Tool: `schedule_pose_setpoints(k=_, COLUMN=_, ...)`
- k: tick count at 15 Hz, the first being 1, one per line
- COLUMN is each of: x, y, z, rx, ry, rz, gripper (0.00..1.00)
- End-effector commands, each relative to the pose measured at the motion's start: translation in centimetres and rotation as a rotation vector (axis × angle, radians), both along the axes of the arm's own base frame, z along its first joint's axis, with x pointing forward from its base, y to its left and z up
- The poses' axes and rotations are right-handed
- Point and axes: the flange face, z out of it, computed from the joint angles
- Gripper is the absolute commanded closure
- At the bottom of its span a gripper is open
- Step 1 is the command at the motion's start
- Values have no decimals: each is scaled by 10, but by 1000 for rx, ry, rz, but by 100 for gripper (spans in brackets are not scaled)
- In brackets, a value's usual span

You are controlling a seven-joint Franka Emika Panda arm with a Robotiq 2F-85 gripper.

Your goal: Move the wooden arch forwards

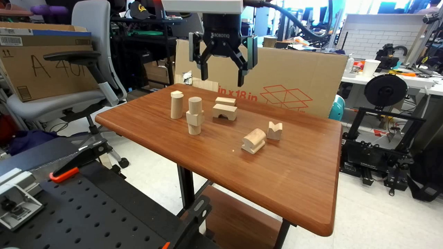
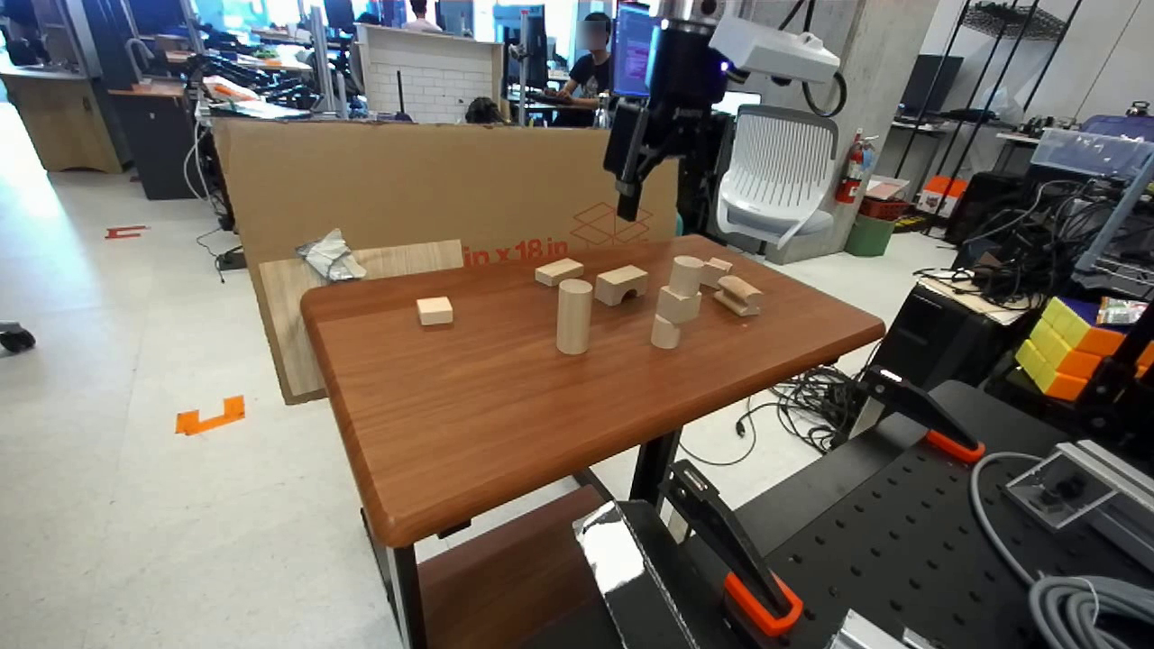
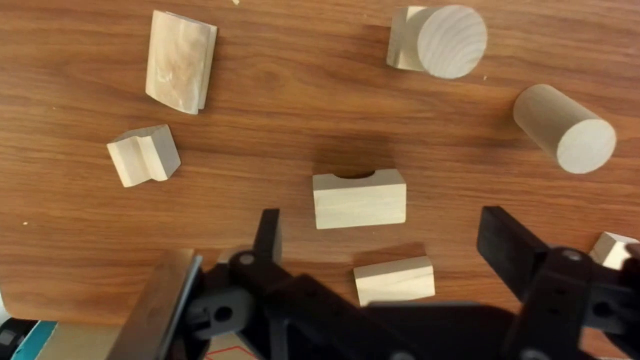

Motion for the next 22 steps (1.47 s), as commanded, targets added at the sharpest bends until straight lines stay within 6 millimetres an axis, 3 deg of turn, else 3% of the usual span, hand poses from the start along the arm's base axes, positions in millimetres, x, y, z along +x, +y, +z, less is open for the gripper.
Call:
schedule_pose_setpoints(k=1, x=16, y=7, z=-19, rx=-47, ry=7, rz=17, gripper=0)
schedule_pose_setpoints(k=8, x=27, y=18, z=-48, rx=-93, ry=47, rz=38, gripper=0)
schedule_pose_setpoints(k=18, x=41, y=13, z=-82, rx=-105, ry=114, rz=13, gripper=0)
schedule_pose_setpoints(k=19, x=42, y=14, z=-85, rx=-104, ry=125, rz=12, gripper=17)
schedule_pose_setpoints(k=20, x=43, y=14, z=-86, rx=-105, ry=137, rz=13, gripper=28)
schedule_pose_setpoints(k=22, x=46, y=14, z=-86, rx=-111, ry=146, rz=12, gripper=42)
